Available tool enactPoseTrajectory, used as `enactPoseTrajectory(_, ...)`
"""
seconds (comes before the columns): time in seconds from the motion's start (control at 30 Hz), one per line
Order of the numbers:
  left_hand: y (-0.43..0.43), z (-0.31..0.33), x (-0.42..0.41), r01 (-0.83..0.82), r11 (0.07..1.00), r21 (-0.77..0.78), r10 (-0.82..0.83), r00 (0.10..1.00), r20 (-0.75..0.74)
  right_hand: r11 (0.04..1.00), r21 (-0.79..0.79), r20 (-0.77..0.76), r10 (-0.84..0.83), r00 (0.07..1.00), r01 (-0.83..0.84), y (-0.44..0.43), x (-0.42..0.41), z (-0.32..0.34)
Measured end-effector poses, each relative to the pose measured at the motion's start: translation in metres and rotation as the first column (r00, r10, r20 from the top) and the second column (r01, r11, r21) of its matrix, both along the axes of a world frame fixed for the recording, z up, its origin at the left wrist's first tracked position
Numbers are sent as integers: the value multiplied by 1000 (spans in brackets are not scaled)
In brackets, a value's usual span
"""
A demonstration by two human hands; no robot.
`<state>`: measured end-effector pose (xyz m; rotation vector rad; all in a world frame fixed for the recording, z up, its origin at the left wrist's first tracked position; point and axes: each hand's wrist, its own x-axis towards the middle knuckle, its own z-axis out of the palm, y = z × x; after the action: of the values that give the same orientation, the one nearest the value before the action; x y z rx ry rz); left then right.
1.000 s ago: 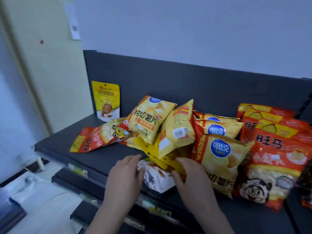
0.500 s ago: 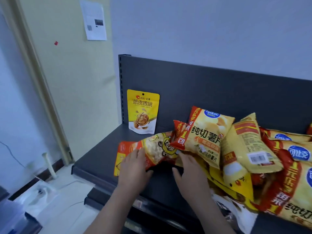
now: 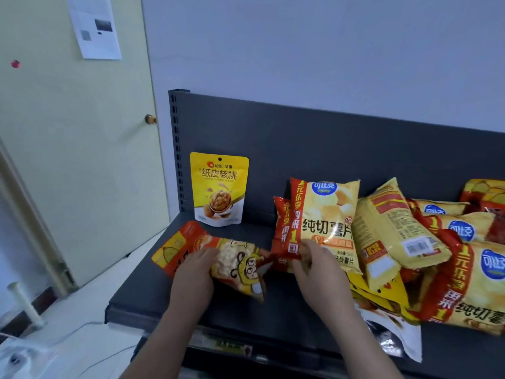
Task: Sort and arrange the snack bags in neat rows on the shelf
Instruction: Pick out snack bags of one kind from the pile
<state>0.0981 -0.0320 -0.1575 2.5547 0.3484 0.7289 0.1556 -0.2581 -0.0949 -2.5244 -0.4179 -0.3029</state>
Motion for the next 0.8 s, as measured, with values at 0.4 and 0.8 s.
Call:
enactPoseTrajectory(0.4,40,36,-61,117,979,168,-165,938,306,969,72,-126,245,961,-237,41,-17,-6)
enactPoseTrajectory(0.8,51,43,-83,199,980,5,-188,919,346,814,409,-422,569,706,-412,80,-37,-6)
